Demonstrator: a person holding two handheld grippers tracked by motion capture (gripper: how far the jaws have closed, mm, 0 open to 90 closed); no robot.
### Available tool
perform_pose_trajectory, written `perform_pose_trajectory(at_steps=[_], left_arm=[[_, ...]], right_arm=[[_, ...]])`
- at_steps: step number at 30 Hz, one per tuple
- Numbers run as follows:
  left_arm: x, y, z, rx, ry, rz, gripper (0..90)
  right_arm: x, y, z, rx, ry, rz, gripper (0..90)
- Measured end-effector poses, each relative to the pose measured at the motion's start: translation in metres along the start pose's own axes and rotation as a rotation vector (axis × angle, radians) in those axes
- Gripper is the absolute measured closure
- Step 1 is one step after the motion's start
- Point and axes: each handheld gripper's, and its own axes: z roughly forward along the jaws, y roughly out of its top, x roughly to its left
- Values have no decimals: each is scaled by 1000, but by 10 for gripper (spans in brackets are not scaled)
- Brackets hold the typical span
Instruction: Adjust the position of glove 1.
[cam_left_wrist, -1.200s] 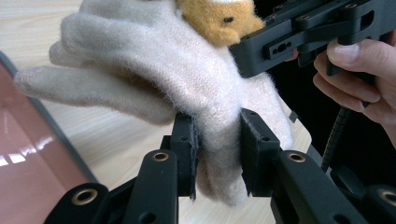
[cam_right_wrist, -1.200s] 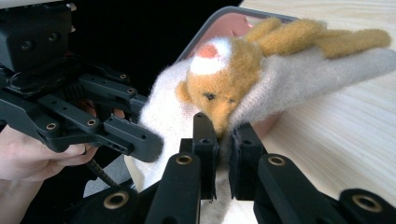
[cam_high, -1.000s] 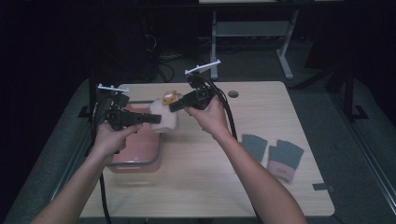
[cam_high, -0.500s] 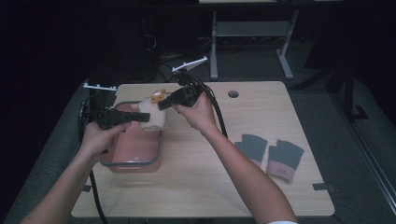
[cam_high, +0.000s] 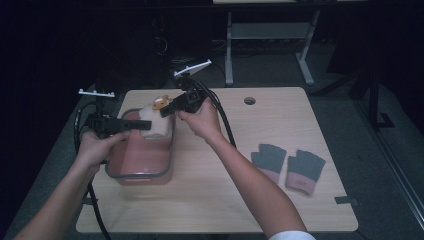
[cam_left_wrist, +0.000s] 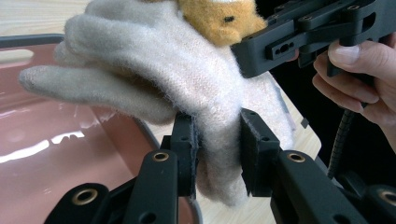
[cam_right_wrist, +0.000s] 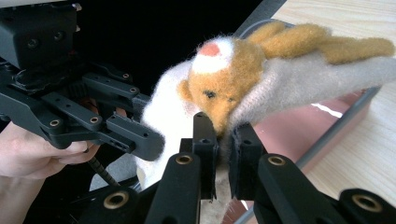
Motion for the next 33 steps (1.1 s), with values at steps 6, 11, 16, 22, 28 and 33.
perform_pose_trajectory(at_steps=[6, 11, 16, 22, 28, 33], left_arm=[[8, -3, -4, 8, 17, -5, 698], [14, -5, -6, 13, 24, -15, 698], [20, -8, -8, 23, 31, -24, 698], [30, -15, -11, 32, 43, -55, 698], [39, -23, -10, 50, 59, -75, 698], [45, -28, -9, 66, 75, -85, 699]], right_arm=[[-1, 2, 12, 13, 13, 12, 829], [-3, 3, 21, 15, 26, 18, 829], [-5, 4, 30, 27, 36, 34, 829], [-8, 3, 44, 47, 49, 41, 829], [-10, 1, 59, 72, 53, 52, 828], [-15, -2, 70, 81, 57, 62, 828]])
